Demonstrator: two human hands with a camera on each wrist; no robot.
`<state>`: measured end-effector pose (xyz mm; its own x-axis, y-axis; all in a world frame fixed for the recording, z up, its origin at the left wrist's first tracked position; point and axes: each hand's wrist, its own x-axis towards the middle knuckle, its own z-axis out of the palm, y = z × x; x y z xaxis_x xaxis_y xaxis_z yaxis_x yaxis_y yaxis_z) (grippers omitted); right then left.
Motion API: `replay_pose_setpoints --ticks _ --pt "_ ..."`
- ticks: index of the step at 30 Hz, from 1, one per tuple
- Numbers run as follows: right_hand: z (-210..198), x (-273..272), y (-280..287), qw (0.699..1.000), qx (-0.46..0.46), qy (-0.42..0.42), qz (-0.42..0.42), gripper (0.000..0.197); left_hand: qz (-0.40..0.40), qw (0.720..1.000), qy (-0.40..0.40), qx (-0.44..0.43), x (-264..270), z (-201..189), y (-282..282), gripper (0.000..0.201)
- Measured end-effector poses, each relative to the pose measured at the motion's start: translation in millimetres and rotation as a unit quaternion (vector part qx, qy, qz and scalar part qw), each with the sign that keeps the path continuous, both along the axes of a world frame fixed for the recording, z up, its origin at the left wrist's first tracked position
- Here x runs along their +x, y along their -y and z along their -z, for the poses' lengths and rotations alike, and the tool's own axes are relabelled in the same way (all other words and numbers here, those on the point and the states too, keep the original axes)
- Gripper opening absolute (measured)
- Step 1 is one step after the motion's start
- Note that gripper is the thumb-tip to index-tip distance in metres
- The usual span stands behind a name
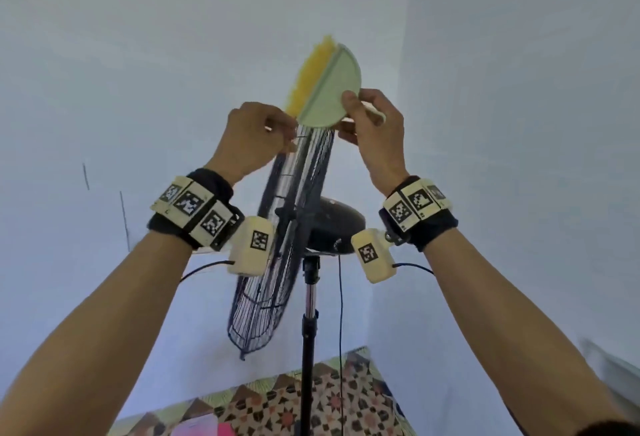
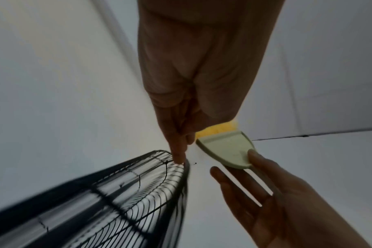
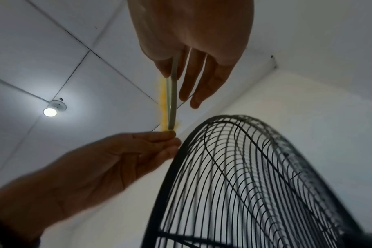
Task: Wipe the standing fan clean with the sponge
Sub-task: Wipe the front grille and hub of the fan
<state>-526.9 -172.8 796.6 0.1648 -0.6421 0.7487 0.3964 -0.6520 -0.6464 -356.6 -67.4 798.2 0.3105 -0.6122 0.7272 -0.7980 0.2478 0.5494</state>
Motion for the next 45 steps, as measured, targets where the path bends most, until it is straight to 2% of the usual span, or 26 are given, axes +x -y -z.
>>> replay_pose_setpoints --ticks 2,4,7,9,12,17,19,22,23,26,28,31,34,36,39,42,45 --pt "0 -14 1 0.999 0.032 -0.032 -0.014 0.018 -0.007 1.000 0.003 0.000 -4 12 8 0.035" --pt "6 -23 3 0.996 0.050 -0.075 -0.015 0.019 -0.018 0.998 0.023 0.050 -4 30 21 0.029" --pt "15 -31 8 0.994 0.046 -0.099 0.013 0.016 0.038 0.997 -0.001 0.065 -11 51 41 0.040" --pt "13 -38 14 0.993 0.033 -0.099 0.062 0.013 0.055 0.998 0.007 0.038 -19 58 53 0.043" --pt "7 -49 31 0.976 -0.018 -0.121 0.178 0.021 0.058 0.997 0.044 0.039 -34 63 71 0.049" --pt "12 -68 59 0.907 -0.108 -0.196 0.357 0.030 0.114 0.987 0.099 0.052 -59 82 100 0.062" --pt "19 -70 69 0.891 -0.108 -0.206 0.390 0.034 0.144 0.978 0.123 0.087 -63 88 112 0.063" --pt "30 -61 75 0.886 -0.122 -0.173 0.413 0.035 0.215 0.955 0.131 0.155 -64 87 122 0.070" --pt "33 -56 74 0.887 -0.128 -0.164 0.413 0.034 0.216 0.955 0.126 0.157 -61 85 126 0.071" --pt "49 -34 74 0.899 -0.134 -0.154 0.388 0.031 0.137 0.978 0.092 0.128 -32 76 132 0.063" --pt "64 -22 84 0.907 -0.113 -0.154 0.376 0.034 0.076 0.983 0.107 0.125 0 71 138 0.061" --pt "80 -11 97 0.899 -0.116 -0.151 0.394 0.037 -0.025 0.982 0.130 0.132 56 66 144 0.064" --pt "88 -3 101 0.877 -0.144 -0.150 0.433 0.038 -0.132 0.965 0.187 0.128 107 61 141 0.071" --pt "98 4 106 0.853 -0.183 -0.165 0.460 0.035 -0.149 0.961 0.184 0.141 133 56 142 0.073" --pt "122 19 110 0.831 -0.210 -0.187 0.479 0.041 -0.140 0.969 0.137 0.150 161 40 151 0.075" --pt "130 26 111 0.837 -0.210 -0.149 0.483 0.028 -0.136 0.970 0.115 0.169 179 20 162 0.077" --pt "126 24 116 0.831 -0.194 -0.113 0.508 0.027 -0.126 0.975 0.096 0.156 188 -1 174 0.083"
